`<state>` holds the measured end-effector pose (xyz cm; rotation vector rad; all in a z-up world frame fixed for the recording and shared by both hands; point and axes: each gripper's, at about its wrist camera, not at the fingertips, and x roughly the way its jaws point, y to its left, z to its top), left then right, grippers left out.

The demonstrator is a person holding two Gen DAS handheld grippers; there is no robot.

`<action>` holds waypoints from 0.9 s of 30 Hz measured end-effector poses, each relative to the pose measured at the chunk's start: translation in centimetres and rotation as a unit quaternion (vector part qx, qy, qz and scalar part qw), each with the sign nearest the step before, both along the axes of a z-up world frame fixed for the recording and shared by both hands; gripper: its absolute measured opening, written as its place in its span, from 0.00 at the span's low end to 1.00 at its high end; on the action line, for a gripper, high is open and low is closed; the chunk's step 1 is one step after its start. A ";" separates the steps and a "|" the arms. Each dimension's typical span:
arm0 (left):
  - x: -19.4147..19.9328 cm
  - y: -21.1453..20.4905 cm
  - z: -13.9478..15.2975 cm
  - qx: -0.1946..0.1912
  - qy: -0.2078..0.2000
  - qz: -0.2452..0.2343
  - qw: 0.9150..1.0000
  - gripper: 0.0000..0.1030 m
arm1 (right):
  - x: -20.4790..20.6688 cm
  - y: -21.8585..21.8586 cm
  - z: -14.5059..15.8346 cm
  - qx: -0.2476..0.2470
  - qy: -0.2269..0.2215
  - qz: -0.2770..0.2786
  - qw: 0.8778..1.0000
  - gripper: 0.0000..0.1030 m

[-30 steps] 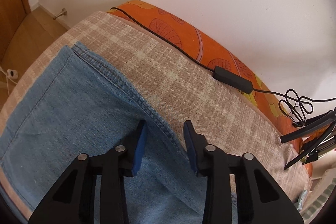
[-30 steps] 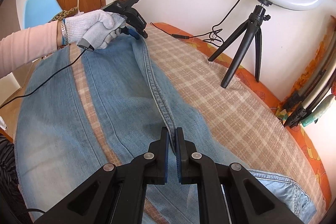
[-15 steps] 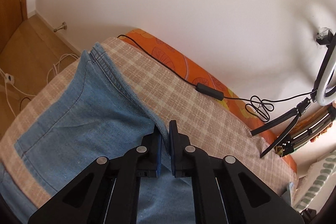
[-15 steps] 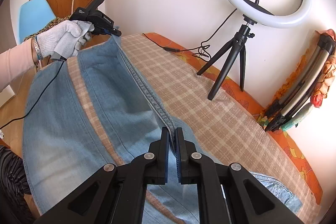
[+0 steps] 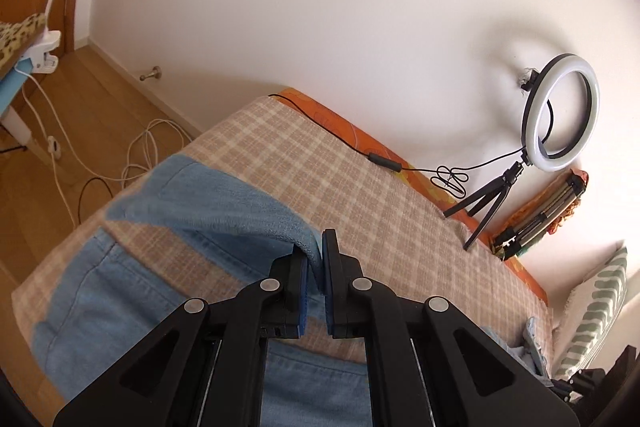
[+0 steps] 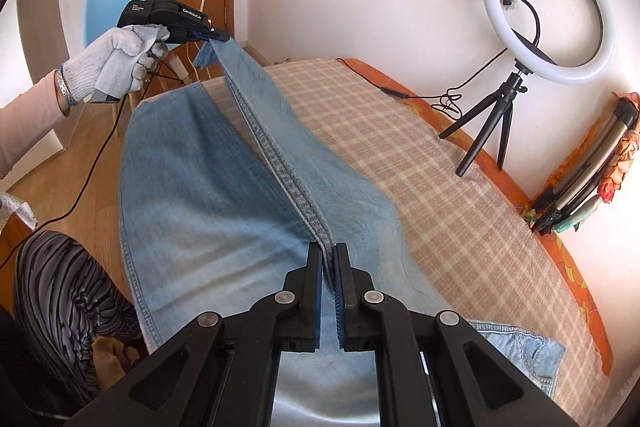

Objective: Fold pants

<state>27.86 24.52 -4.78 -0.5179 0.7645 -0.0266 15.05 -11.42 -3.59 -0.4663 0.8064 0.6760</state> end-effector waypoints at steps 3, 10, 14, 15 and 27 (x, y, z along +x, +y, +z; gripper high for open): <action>-3.9 0.8 -1.3 -0.004 -0.006 0.006 1.000 0.05 | -2.5 0.3 -0.6 -0.002 0.014 0.010 1.000 0.03; -11.9 1.2 -5.9 -0.018 0.005 0.026 0.999 0.05 | -7.7 1.0 -2.6 -0.021 0.051 0.032 0.998 0.03; -14.4 1.9 -8.9 -0.073 0.014 0.044 0.996 0.05 | -9.6 0.9 -4.4 -0.030 0.082 0.032 0.996 0.03; -14.7 2.1 -9.4 -0.084 0.013 0.048 0.995 0.05 | -10.0 0.9 -4.9 -0.032 0.091 0.032 0.995 0.03; -13.5 2.6 -11.6 -0.137 -0.004 0.080 0.987 0.47 | -9.8 2.4 -8.0 -0.075 0.135 0.039 0.987 0.06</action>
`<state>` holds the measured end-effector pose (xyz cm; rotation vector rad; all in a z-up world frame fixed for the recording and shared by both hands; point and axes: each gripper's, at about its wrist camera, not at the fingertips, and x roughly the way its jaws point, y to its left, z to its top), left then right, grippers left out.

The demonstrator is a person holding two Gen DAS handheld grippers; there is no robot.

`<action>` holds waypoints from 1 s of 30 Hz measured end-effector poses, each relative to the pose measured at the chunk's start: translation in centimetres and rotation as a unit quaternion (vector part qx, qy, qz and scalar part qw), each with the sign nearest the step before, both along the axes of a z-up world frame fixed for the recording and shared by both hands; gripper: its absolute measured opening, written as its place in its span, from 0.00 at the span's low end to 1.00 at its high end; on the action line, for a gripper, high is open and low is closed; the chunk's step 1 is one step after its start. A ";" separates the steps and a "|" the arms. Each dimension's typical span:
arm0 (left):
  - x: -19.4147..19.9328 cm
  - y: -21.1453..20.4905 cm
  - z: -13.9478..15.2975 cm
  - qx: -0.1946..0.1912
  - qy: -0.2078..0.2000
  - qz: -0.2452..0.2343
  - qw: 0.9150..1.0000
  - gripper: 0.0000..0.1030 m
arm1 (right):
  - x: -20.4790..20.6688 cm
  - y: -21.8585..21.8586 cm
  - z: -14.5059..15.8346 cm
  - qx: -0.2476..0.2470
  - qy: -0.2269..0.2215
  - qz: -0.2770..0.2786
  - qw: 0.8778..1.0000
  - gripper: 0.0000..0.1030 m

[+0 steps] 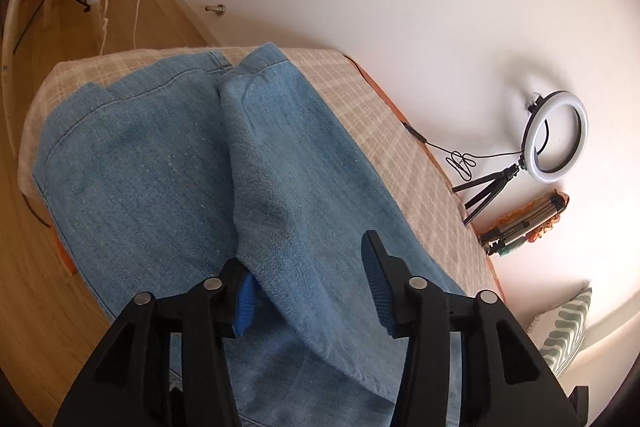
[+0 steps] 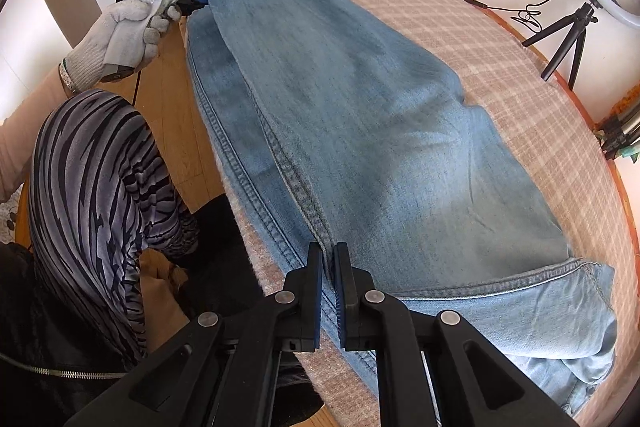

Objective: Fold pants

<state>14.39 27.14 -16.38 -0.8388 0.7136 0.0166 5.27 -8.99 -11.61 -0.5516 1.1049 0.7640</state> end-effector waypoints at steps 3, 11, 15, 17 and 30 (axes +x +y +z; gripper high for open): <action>0.4 0.6 -1.0 -0.019 0.007 0.020 1.000 0.47 | 0.8 0.4 1.0 0.014 0.008 -0.003 1.000 0.19; 1.2 2.1 -1.3 -0.053 -0.015 0.054 0.997 0.34 | 7.4 5.9 5.3 0.097 -0.028 0.009 0.995 0.37; 0.7 2.4 -0.1 -0.046 -0.039 0.056 0.997 0.20 | 13.3 11.9 5.1 0.135 -0.011 0.020 0.991 0.39; 0.5 2.5 0.2 -0.042 -0.045 0.054 0.997 0.17 | 16.2 15.6 4.3 0.132 -0.012 0.031 0.991 0.39; 2.0 3.0 -1.6 -0.062 -0.037 0.059 0.996 0.20 | 26.4 29.8 -3.3 0.118 0.037 0.060 0.990 0.45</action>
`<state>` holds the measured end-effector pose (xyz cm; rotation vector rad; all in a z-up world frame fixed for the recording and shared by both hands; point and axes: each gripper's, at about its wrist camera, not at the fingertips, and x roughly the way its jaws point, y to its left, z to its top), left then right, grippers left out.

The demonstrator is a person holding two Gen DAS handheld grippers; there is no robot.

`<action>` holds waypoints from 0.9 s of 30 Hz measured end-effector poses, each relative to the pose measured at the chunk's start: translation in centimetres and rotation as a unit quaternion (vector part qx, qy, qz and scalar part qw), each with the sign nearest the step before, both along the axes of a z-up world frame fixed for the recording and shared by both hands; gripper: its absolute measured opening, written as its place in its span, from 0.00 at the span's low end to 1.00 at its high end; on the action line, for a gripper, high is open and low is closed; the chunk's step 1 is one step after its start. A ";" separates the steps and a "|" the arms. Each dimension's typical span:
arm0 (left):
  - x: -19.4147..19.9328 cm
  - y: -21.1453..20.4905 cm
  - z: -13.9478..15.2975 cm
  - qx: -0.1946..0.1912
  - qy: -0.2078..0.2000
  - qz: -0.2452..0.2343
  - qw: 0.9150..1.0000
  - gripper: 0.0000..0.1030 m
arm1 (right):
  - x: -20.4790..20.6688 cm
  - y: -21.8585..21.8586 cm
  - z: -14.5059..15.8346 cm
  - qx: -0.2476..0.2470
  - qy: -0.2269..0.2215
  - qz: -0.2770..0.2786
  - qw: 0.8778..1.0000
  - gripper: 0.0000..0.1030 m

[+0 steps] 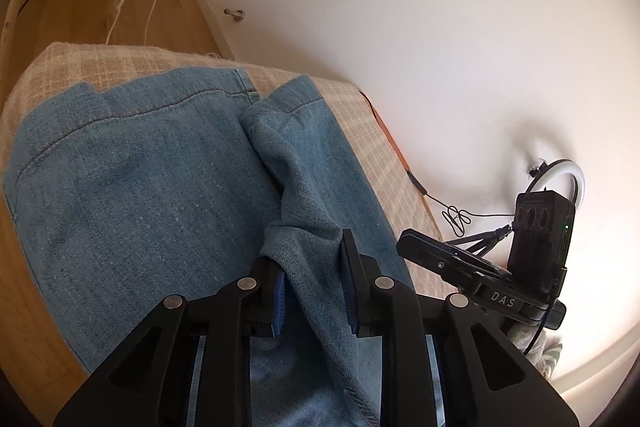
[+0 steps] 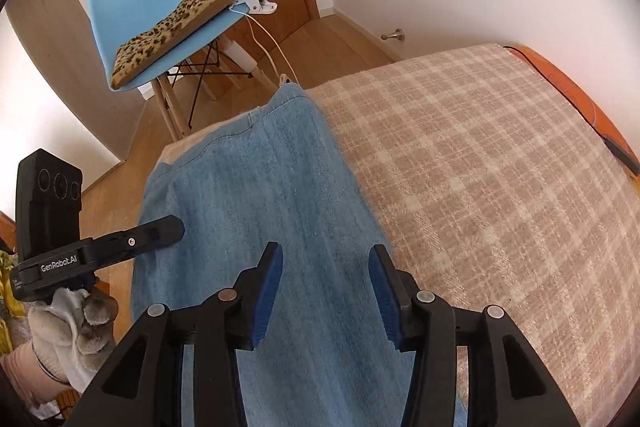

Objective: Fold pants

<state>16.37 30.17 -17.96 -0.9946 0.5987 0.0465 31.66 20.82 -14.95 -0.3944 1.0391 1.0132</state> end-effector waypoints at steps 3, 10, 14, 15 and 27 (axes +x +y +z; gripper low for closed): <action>0.1 -0.1 0.1 0.010 -0.006 0.003 1.000 0.20 | 0.2 1.2 -0.8 -0.001 0.007 0.009 1.000 0.33; -1.4 0.0 2.6 0.054 -0.036 0.014 0.998 0.07 | -1.7 2.4 1.8 0.001 -0.049 0.025 0.998 0.00; -5.7 0.4 4.7 0.086 -0.063 0.045 0.993 0.07 | -3.7 2.6 5.4 0.052 -0.059 0.038 0.996 0.00; -6.9 0.3 4.8 0.101 -0.059 0.054 0.992 0.07 | -4.3 2.9 5.7 0.052 -0.054 0.050 0.996 0.00; -10.8 2.7 0.1 0.021 -0.023 0.082 0.996 0.27 | -2.2 5.3 1.8 0.014 0.038 0.051 0.998 0.40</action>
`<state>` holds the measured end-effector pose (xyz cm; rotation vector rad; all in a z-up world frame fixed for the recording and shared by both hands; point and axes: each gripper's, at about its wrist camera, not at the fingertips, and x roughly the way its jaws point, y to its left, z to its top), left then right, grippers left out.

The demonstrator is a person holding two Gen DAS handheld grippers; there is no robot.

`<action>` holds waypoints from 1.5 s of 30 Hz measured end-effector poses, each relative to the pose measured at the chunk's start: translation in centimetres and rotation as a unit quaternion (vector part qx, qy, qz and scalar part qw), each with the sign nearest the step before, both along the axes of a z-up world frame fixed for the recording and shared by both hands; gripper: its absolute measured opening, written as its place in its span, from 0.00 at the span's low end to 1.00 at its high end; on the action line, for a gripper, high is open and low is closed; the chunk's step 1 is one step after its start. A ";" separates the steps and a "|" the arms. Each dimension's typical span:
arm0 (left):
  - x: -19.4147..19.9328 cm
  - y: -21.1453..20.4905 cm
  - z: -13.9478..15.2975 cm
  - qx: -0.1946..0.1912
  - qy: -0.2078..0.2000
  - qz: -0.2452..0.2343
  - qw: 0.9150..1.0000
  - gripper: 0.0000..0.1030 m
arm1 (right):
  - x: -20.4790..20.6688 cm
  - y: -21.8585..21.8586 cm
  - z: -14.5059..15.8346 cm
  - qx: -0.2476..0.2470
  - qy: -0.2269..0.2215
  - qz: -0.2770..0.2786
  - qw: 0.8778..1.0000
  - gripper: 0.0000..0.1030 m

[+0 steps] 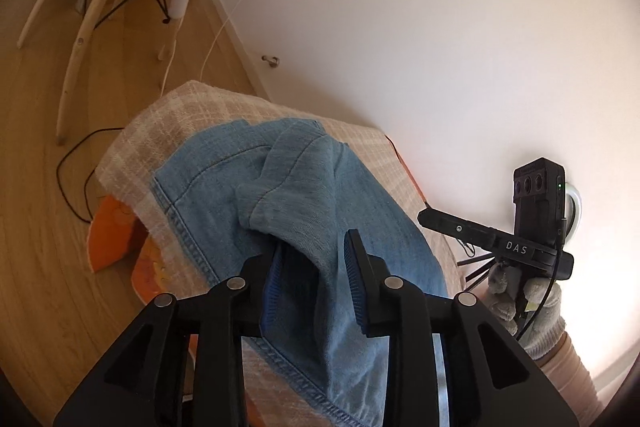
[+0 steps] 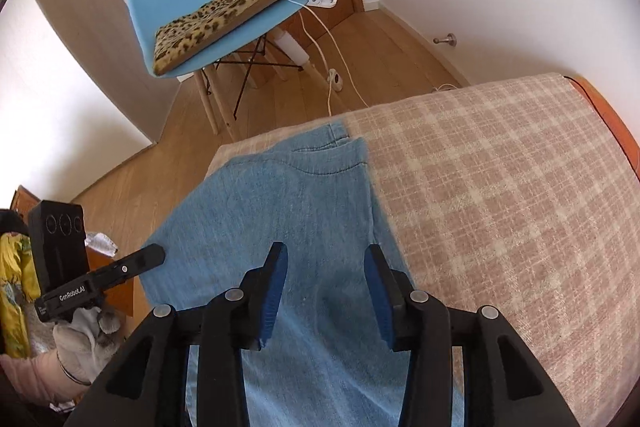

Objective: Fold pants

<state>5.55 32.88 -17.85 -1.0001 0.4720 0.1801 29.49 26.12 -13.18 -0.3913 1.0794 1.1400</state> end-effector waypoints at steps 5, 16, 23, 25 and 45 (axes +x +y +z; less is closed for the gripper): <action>0.7 1.1 -0.4 -0.012 -0.009 0.005 1.000 0.27 | 3.3 2.9 -1.7 0.008 0.030 -0.037 0.999 0.42; 0.8 2.2 -0.8 -0.012 -0.027 0.036 0.999 0.27 | 1.7 9.6 -4.2 -0.042 -0.059 0.015 0.997 0.03; 0.5 0.8 0.0 0.066 -0.019 0.055 0.996 0.13 | 1.9 9.5 -0.8 0.003 -0.071 0.019 0.997 0.00; 0.4 0.6 0.0 0.075 -0.018 0.050 0.996 0.13 | 2.5 10.2 -1.2 -0.015 -0.054 0.014 0.998 0.12; -0.2 3.0 -1.7 0.056 -0.003 0.074 0.996 0.07 | 2.0 12.0 -0.4 -0.018 -0.126 0.014 0.992 0.02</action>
